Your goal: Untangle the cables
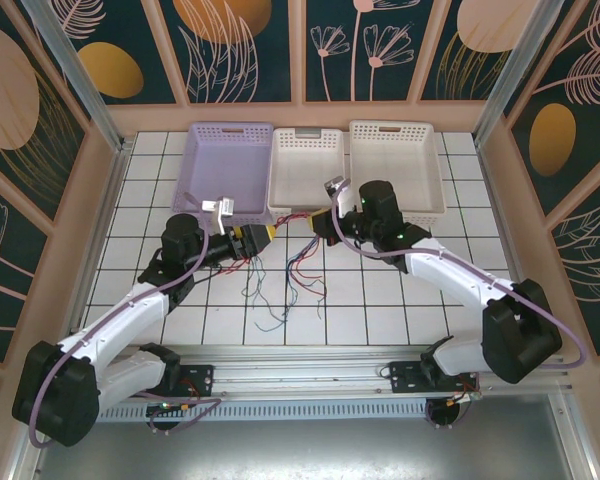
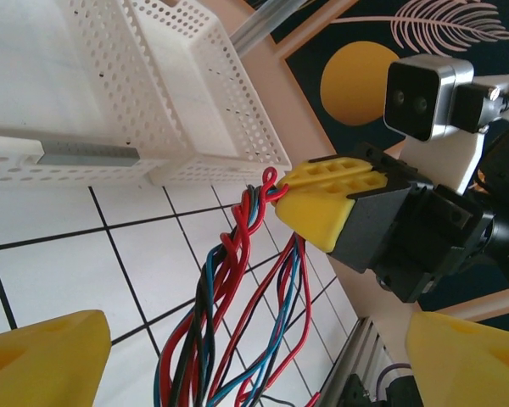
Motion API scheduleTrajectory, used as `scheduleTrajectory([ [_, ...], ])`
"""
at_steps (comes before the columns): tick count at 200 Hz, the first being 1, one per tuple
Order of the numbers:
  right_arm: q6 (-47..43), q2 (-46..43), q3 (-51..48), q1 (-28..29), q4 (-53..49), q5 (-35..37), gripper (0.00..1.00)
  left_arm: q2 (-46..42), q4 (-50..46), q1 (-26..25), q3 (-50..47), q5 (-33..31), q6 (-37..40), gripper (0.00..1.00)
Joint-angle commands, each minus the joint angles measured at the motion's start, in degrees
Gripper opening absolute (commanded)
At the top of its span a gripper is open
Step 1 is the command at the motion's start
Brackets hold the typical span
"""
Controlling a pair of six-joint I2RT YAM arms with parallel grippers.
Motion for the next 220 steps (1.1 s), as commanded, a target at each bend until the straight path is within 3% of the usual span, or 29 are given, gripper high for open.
scheduleTrajectory([
  [1,-0.9,1.2,2.7,0.2,1.2,-2.2,0.0,1.1,3.9,-0.4,-0.3,3.1,0.4,0.82],
  [37,-0.9,2.2,4.1,0.2,0.6,-2.8,0.0,2.4,3.9,-1.7,-0.1,4.8,1.2,0.74],
  [114,-1.1,2.2,6.0,0.2,-0.3,-3.9,0.0,3.7,2.6,-3.2,0.1,5.6,2.6,0.45],
  [157,-1.2,2.2,5.8,0.3,-0.7,-4.0,0.0,3.6,2.4,-3.4,0.1,5.5,3.0,0.21],
  [178,-1.2,2.1,5.8,0.4,-0.8,-3.9,0.0,3.3,2.3,-3.4,0.0,5.0,3.0,0.0],
  [220,-0.8,1.6,5.5,0.4,-1.2,-3.5,0.0,0.7,2.7,-3.4,-1.3,1.3,3.0,0.0],
])
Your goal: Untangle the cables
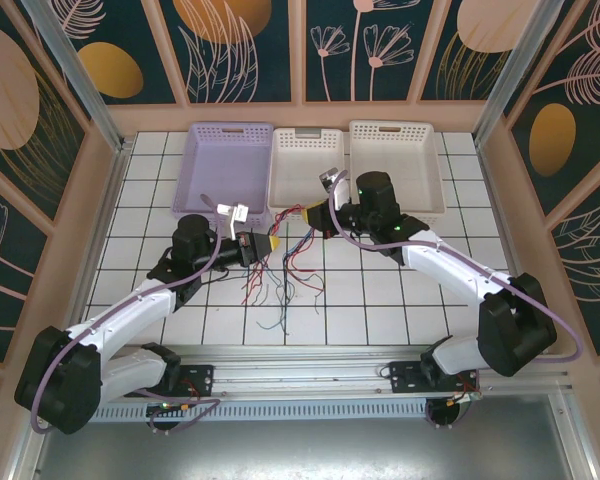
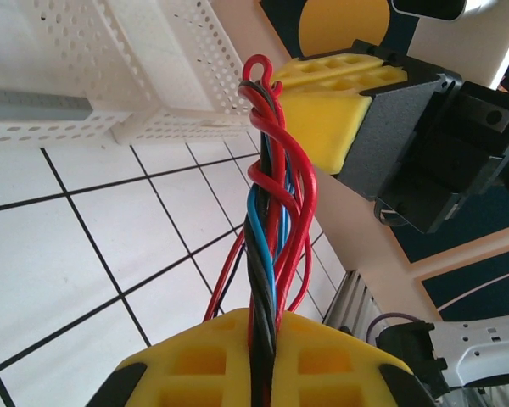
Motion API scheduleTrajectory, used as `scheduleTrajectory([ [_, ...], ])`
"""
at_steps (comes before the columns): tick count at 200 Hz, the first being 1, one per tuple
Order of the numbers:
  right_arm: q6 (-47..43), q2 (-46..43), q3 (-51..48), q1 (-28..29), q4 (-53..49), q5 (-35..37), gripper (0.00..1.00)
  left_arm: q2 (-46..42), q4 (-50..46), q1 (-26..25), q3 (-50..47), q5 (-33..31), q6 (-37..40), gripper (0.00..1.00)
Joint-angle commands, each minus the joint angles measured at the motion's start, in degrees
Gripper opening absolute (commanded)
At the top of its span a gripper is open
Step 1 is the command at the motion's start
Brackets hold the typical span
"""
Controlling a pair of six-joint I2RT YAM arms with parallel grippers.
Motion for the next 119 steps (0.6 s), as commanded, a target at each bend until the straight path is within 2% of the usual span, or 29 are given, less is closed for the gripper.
scheduleTrajectory([
  [1,-0.6,-0.6,1.3,0.4,-0.5,-0.8,0.0,-2.7,1.4,-0.4,-1.2,-2.1,0.6,0.0],
  [27,0.8,-2.0,0.7,0.4,-0.1,0.0,0.01,-4.5,1.9,-0.4,-2.3,-6.2,-0.2,0.0],
  [40,1.5,-3.0,-0.1,0.4,0.5,-1.2,0.18,-5.3,4.1,-0.4,-3.3,-7.5,-1.8,0.0],
  [56,2.9,-4.3,-1.6,0.4,1.5,-1.5,0.5,-6.2,9.0,-0.4,-5.4,-8.7,-4.6,0.0],
  [76,4.5,-6.1,-3.7,0.3,2.5,-0.8,0.68,-6.8,14.3,-0.4,-7.4,-10.4,-7.7,0.0],
  [93,6.5,-7.6,-5.9,0.4,4.0,-0.8,0.75,-6.9,16.6,-0.9,-8.0,-11.6,-9.0,0.0],
  [119,8.6,-7.9,-9.1,3.2,6.9,1.4,0.78,-6.3,18.2,-2.9,-7.1,-11.6,-9.7,0.0],
])
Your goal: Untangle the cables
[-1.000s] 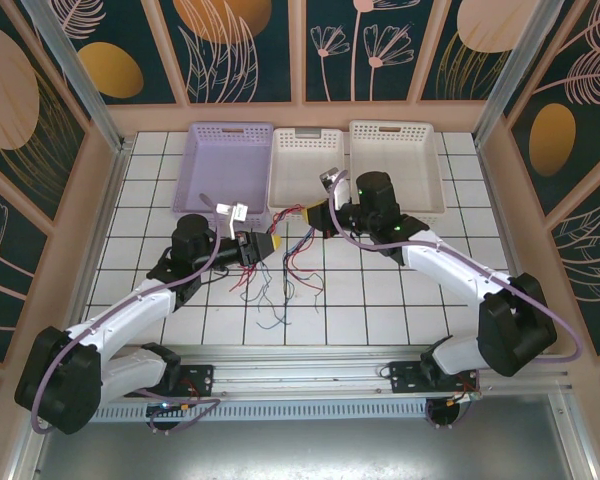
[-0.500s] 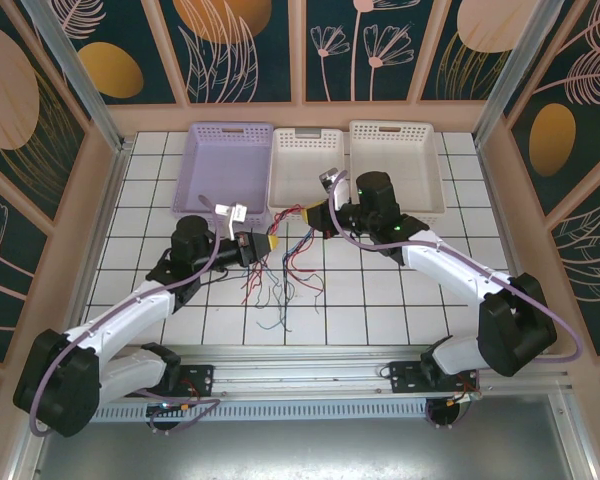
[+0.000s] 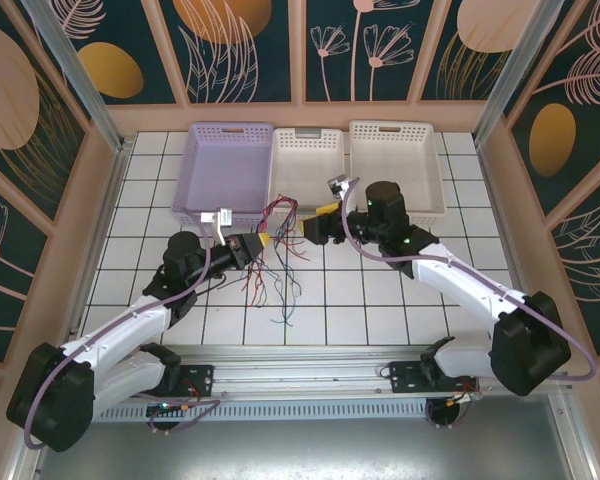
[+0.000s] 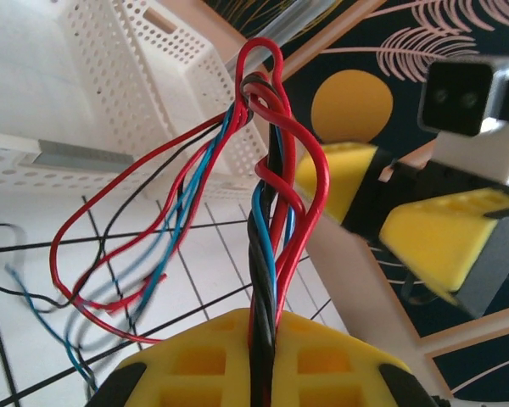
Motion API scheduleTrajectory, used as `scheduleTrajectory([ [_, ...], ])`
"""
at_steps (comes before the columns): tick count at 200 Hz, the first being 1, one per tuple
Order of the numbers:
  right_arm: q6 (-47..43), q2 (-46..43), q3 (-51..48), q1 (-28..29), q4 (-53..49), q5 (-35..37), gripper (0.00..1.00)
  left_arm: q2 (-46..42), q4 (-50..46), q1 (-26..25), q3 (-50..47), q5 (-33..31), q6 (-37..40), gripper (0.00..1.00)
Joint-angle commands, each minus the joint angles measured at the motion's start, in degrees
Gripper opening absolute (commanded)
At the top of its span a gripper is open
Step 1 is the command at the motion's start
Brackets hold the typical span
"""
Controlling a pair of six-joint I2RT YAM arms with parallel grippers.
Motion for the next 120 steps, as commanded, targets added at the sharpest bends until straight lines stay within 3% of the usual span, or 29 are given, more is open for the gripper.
scheduleTrajectory([
  [1,2.8,-0.8,-2.7,2.5,4.3,1.8,0.78,-0.5,7.3,-1.9,0.6,-1.1,-2.2,0.0],
  [79,2.7,6.7,-0.9,14.9,6.4,31.5,0.79,-3.7,6.0,-9.4,3.1,-4.3,-2.8,0.0],
  [120,6.9,10.1,1.8,16.4,2.8,45.3,0.66,-6.1,5.7,-10.7,2.8,-5.1,-3.6,0.0],
])
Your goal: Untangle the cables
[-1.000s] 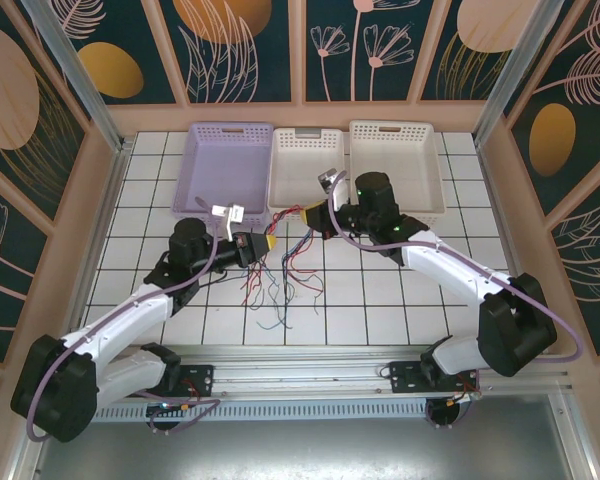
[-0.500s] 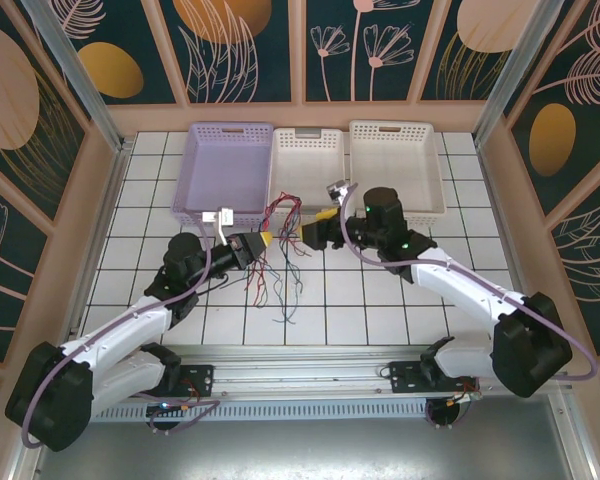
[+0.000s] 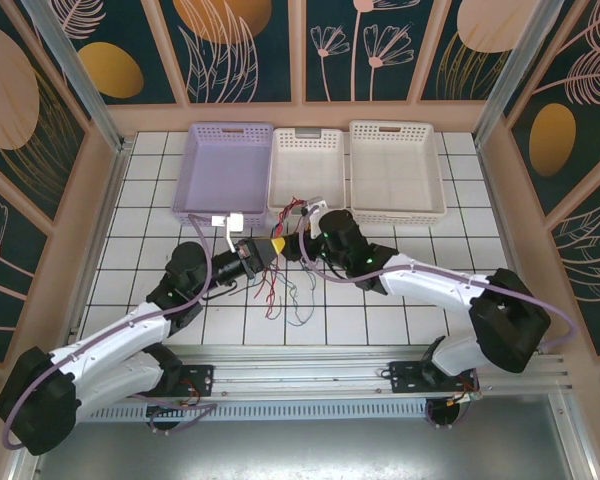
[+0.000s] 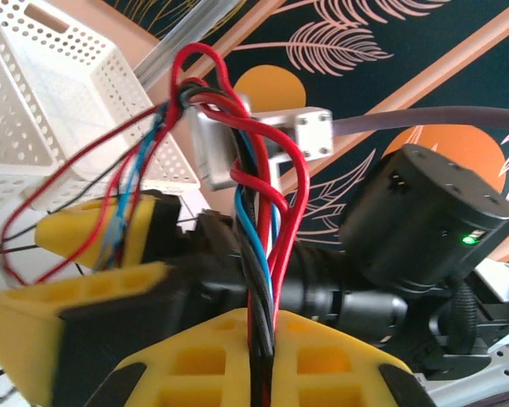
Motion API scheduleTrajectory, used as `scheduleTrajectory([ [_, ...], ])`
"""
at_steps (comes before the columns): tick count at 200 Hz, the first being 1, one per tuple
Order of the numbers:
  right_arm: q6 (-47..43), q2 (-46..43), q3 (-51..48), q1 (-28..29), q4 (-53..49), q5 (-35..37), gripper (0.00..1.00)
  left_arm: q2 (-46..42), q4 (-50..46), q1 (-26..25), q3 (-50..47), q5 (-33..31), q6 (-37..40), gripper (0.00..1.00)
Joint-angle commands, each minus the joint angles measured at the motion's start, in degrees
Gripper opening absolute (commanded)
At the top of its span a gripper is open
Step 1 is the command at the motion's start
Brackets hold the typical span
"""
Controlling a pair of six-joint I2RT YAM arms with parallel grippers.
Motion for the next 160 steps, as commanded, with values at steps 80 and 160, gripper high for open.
scheduleTrajectory([
  [80,1.6,-4.6,1.6,-1.8,-14.7,28.2,0.38,-5.0,-10.0,-0.6,2.6,-0.3,4.0,0.0],
  [160,-2.9,-16.2,0.3,-12.1,-17.5,-0.3,0.61,-2.6,-14.3,-0.5,3.1,3.2,5.4,0.0],
])
